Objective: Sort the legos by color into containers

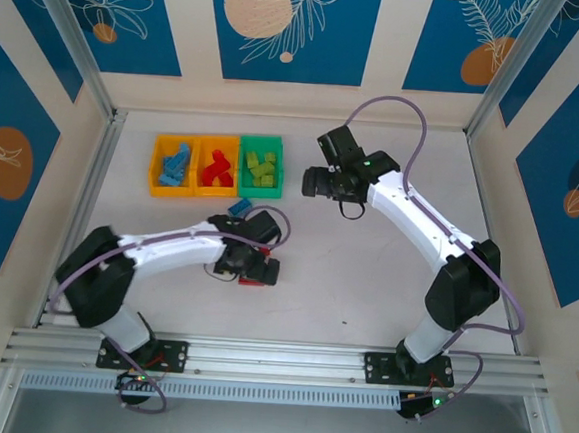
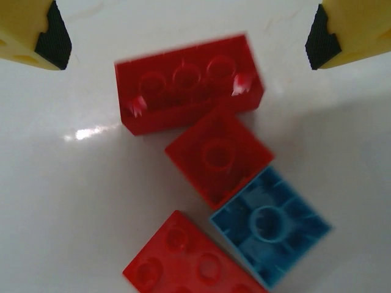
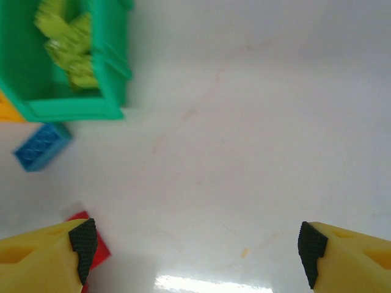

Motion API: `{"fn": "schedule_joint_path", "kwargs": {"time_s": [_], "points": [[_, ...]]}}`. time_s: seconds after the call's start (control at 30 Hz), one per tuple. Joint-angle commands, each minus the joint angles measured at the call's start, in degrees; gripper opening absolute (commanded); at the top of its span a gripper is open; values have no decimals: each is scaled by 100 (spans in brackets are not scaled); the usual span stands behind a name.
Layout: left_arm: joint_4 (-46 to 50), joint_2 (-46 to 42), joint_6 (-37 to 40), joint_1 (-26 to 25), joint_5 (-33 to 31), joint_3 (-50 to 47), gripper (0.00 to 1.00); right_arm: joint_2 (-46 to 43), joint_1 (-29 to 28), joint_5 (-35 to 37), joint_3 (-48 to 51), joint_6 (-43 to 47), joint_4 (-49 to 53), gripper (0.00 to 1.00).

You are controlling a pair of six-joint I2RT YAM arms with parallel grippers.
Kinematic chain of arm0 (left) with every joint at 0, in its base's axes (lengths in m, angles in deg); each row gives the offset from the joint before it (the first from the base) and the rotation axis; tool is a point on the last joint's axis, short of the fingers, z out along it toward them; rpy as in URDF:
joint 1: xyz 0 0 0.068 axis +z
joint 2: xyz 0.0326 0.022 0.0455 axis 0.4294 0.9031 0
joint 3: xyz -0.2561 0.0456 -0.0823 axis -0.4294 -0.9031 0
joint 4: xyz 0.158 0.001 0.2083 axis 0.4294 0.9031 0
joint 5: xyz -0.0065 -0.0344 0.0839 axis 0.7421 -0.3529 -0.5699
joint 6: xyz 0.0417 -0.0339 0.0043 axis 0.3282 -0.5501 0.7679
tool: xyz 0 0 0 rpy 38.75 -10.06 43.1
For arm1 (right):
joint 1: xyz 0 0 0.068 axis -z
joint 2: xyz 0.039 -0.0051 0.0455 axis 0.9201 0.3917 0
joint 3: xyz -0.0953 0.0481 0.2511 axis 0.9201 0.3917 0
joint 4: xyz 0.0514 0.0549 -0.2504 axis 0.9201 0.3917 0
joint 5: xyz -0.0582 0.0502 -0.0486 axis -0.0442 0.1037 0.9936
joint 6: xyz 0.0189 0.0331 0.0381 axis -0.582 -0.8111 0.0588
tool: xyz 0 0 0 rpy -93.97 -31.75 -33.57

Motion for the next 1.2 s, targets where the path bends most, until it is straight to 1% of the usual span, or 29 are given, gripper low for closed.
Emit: {"fn": "schedule_joint_path", "kwargs": {"time_s": [0.0,0.1,0.13,0.17,0.27,0.33,0.4,0.5,0.63,0.7,0.73,0.8,0.87,0.93,0.97,1.07,1.17], "points": [[-49,282,234,-57,378,171,100,-127,52,58,-39,-178,135,88],[-33,495,240,-41,470,247,99,-104,52,90,-138,-152,226,88],[35,590,231,-13,443,289,97,-105,48,121,-149,-150,241,88],[70,673,250,-6,435,317,92,-120,56,140,-139,-156,250,88],[98,840,301,2,411,371,72,-144,59,139,-121,-185,276,88],[116,809,298,-1,355,372,62,-164,61,143,-106,-221,310,88],[133,722,262,7,265,338,56,-168,61,135,-94,-239,336,88],[169,466,226,9,119,258,52,-192,50,28,-121,-238,405,88],[286,-339,146,39,-41,235,51,-323,7,-356,-147,-266,508,88],[510,-769,190,129,-250,382,51,-438,-1,-619,-118,-334,492,88],[630,-971,248,227,-360,464,51,-503,-10,-769,-89,-360,455,87],[760,-1282,376,597,-398,616,51,-623,-36,-991,-11,-453,337,87],[739,-1455,590,1167,-383,780,50,-706,-71,-1136,43,-536,202,87],[615,-1397,796,1790,-357,1004,49,-720,-97,-1164,54,-612,129,87],[499,-1270,923,2101,-325,1185,49,-707,-98,-1188,43,-634,97,87],[52,-644,1168,2771,-294,1773,49,-638,-115,-1232,14,-686,39,87],[-270,298,1353,3174,-520,2519,49,-584,-142,-1197,20,-699,36,87]]}}
